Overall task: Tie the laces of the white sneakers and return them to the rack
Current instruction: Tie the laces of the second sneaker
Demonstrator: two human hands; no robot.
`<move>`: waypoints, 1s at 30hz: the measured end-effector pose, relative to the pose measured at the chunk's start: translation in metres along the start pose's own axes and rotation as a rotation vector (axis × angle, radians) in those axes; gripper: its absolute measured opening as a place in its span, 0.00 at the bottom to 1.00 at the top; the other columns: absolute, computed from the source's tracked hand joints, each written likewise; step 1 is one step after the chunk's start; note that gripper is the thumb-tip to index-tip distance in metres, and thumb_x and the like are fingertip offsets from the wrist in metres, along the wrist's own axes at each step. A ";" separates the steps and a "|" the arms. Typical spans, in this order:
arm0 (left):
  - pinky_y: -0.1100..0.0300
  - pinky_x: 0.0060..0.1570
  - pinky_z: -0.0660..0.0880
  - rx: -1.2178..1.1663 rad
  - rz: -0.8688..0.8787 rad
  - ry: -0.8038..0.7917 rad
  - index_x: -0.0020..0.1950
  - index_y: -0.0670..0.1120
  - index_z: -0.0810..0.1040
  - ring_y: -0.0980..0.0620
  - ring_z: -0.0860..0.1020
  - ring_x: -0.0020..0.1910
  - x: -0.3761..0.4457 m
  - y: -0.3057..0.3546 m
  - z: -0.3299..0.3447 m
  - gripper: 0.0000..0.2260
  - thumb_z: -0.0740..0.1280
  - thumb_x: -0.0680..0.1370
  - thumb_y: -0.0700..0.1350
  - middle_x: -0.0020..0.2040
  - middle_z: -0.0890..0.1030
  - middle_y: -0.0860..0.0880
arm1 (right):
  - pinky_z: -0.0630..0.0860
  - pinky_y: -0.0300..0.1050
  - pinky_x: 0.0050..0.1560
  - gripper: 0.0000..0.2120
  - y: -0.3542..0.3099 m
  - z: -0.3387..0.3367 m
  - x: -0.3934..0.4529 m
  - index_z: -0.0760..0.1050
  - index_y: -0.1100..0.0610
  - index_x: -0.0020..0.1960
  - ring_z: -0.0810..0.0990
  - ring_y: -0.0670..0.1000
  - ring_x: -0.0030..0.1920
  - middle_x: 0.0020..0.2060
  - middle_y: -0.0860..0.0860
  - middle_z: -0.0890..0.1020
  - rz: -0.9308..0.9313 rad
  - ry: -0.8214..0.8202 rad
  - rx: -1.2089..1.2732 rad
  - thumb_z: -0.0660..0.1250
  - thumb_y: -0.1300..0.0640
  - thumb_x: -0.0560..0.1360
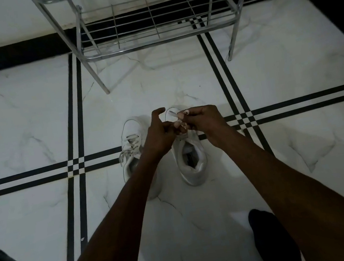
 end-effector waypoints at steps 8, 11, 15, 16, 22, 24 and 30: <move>0.62 0.30 0.77 -0.150 -0.135 -0.001 0.69 0.43 0.69 0.49 0.82 0.48 0.004 -0.013 -0.011 0.20 0.70 0.79 0.39 0.56 0.84 0.41 | 0.82 0.41 0.42 0.09 -0.031 0.009 -0.004 0.86 0.57 0.51 0.83 0.48 0.37 0.44 0.55 0.87 -0.256 -0.212 -0.591 0.77 0.58 0.72; 0.63 0.33 0.77 -0.152 -0.110 -0.004 0.67 0.44 0.73 0.50 0.83 0.46 0.001 -0.009 -0.009 0.17 0.71 0.79 0.42 0.51 0.86 0.43 | 0.81 0.40 0.45 0.08 -0.041 0.009 -0.002 0.87 0.57 0.47 0.82 0.46 0.39 0.43 0.54 0.88 -0.374 -0.152 -0.780 0.79 0.58 0.69; 0.56 0.44 0.83 -0.222 -0.078 0.000 0.65 0.45 0.77 0.47 0.86 0.52 -0.001 -0.012 -0.009 0.12 0.66 0.82 0.41 0.50 0.87 0.46 | 0.84 0.52 0.44 0.05 -0.037 0.006 -0.007 0.86 0.56 0.42 0.85 0.49 0.39 0.38 0.52 0.87 -0.447 0.009 -0.802 0.79 0.56 0.67; 0.53 0.48 0.84 -0.229 -0.058 -0.019 0.66 0.46 0.77 0.47 0.86 0.53 -0.001 -0.012 -0.009 0.12 0.64 0.82 0.40 0.53 0.87 0.47 | 0.84 0.51 0.44 0.05 -0.036 0.005 -0.008 0.86 0.55 0.42 0.85 0.48 0.39 0.38 0.51 0.87 -0.457 0.049 -0.786 0.79 0.56 0.67; 0.56 0.48 0.83 -0.001 0.074 -0.083 0.64 0.47 0.84 0.48 0.86 0.53 0.000 0.004 -0.007 0.15 0.69 0.79 0.37 0.59 0.86 0.49 | 0.83 0.40 0.46 0.06 -0.029 -0.006 -0.005 0.86 0.58 0.45 0.86 0.49 0.42 0.41 0.53 0.88 -0.298 0.121 -0.470 0.78 0.60 0.69; 0.65 0.45 0.81 0.146 0.117 -0.025 0.60 0.45 0.86 0.48 0.87 0.48 0.001 0.011 -0.011 0.12 0.71 0.78 0.37 0.54 0.88 0.47 | 0.85 0.47 0.44 0.06 -0.022 -0.010 -0.004 0.86 0.57 0.45 0.87 0.50 0.41 0.40 0.52 0.88 -0.229 0.094 -0.373 0.78 0.60 0.68; 0.67 0.24 0.77 0.158 0.075 0.193 0.53 0.40 0.87 0.57 0.85 0.35 -0.008 0.003 -0.037 0.06 0.73 0.77 0.39 0.42 0.86 0.46 | 0.81 0.39 0.39 0.11 -0.006 -0.029 -0.009 0.86 0.57 0.45 0.87 0.48 0.43 0.42 0.53 0.88 -0.030 0.031 -0.145 0.82 0.55 0.65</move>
Point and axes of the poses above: each hand's wrist, its own x-axis towards the middle knuckle, its own z-axis out of the palm, y = z × x, the point moved 9 cm from there along x, towards the middle knuckle
